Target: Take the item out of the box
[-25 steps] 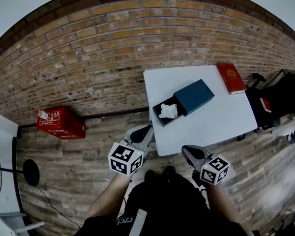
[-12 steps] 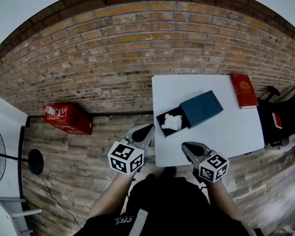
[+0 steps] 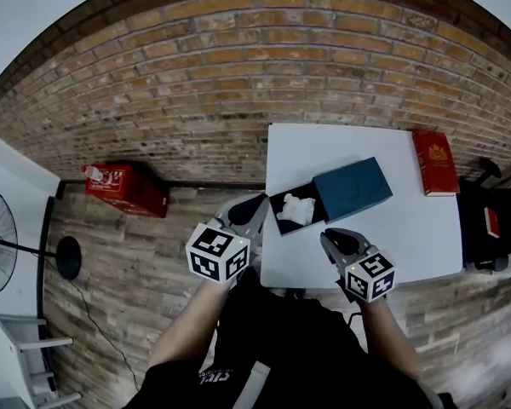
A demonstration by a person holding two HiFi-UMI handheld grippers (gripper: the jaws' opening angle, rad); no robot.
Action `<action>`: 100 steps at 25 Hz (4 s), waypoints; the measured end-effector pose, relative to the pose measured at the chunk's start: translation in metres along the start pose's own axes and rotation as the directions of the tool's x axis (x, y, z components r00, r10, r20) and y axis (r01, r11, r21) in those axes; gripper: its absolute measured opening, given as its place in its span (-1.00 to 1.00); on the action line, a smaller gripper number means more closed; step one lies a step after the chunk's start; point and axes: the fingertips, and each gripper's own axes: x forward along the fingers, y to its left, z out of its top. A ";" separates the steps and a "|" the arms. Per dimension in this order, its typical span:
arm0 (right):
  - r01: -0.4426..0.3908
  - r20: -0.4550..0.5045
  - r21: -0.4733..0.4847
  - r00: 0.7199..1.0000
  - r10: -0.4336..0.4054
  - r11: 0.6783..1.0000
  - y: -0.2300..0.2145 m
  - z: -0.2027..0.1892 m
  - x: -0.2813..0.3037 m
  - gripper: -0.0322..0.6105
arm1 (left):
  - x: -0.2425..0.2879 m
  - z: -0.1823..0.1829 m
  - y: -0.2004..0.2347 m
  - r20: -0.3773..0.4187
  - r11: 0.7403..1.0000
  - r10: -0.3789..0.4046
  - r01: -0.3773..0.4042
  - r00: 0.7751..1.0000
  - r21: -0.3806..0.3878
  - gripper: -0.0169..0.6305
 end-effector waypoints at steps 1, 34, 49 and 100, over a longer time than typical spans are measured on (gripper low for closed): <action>-0.004 -0.014 -0.008 1.000 0.004 1.000 -0.003 -0.001 0.005 -0.75 | 0.004 -0.001 0.002 -0.001 1.000 0.003 -0.003 1.000 -0.007 -0.93; -0.273 -0.684 -0.413 0.723 -0.098 0.869 -0.017 -0.109 0.178 -0.34 | 0.034 -0.044 0.089 -0.097 0.997 -0.062 0.058 0.993 -0.052 -0.93; -0.288 -0.728 -0.486 0.656 -0.200 0.825 -0.033 -0.128 0.194 -0.46 | 0.017 -0.039 0.100 -0.093 0.998 -0.030 0.025 0.995 -0.058 -0.93; 0.182 0.172 -0.210 0.974 -0.147 0.961 -0.020 0.110 0.007 -0.72 | 0.002 0.076 0.025 0.086 0.992 -0.059 0.049 0.995 0.115 -0.93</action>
